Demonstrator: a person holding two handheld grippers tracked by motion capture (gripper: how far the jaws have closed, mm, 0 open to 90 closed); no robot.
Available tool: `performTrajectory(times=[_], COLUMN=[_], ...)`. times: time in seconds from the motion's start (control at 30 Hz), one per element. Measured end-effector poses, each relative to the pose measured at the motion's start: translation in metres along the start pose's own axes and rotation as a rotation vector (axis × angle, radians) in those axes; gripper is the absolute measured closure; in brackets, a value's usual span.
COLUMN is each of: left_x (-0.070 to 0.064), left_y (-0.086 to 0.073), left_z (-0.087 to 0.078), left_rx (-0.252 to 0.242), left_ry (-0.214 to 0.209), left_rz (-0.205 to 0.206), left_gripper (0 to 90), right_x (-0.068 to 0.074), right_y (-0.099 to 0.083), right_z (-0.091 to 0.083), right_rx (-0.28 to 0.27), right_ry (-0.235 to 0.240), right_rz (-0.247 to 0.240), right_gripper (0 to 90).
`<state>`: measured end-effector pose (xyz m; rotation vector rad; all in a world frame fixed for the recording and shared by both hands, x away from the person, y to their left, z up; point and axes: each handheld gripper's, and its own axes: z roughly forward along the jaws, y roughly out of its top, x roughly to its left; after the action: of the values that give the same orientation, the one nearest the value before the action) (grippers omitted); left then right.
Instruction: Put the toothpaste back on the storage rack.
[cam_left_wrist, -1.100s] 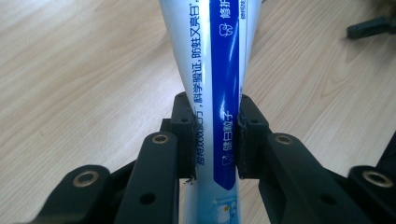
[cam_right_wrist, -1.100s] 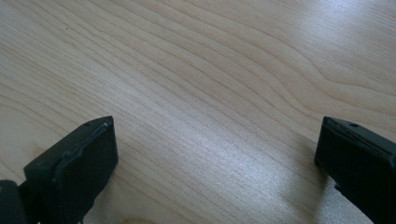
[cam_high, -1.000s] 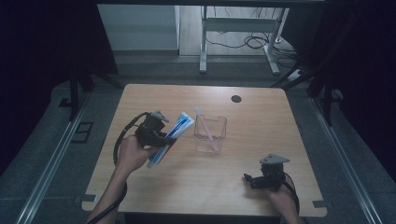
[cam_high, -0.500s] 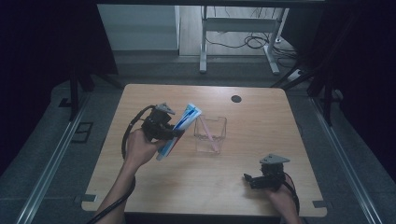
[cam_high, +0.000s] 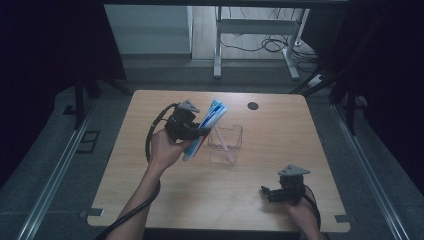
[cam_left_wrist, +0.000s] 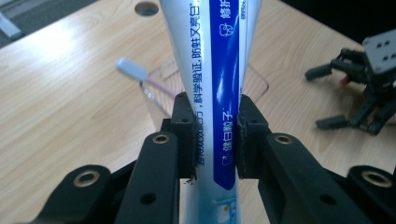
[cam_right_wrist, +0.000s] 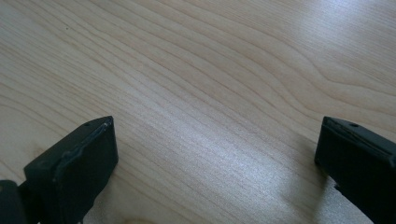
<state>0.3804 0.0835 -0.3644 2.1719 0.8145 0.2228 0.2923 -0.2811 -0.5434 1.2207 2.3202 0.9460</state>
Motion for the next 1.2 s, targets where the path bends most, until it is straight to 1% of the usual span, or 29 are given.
performTrajectory(times=[0.27, 0.33, 0.67, 0.9, 1.07, 1.2], left_x=[-0.004, -0.005, -0.006, -0.006, -0.006, -0.007], left_y=[0.017, 0.021, 0.037, 0.045, 0.048, 0.048], left_z=[0.014, 0.017, 0.032, 0.043, 0.050, 0.057], left_rx=[-0.048, -0.054, -0.103, -0.133, -0.161, -0.174], left_ry=[-0.003, 0.004, 0.022, 0.037, 0.034, 0.047], left_rz=[0.015, 0.023, 0.029, 0.033, 0.024, 0.030], left_gripper=[73.9, 73.9, 73.9, 74.0, 74.0, 74.0], right_x=[0.000, 0.000, 0.000, 0.000, 0.000, 0.000], right_y=[0.000, 0.000, 0.000, 0.000, 0.000, 0.000], right_z=[0.000, 0.000, 0.000, 0.000, 0.000, 0.000], right_rx=[0.000, 0.000, 0.001, 0.001, 0.001, 0.001], right_ry=[0.000, 0.000, 0.000, 0.001, 0.001, 0.001], right_rz=[0.000, -0.001, -0.004, -0.004, -0.004, -0.003], right_gripper=[0.0, 0.0, 0.0, 0.0, 0.0, 0.0])
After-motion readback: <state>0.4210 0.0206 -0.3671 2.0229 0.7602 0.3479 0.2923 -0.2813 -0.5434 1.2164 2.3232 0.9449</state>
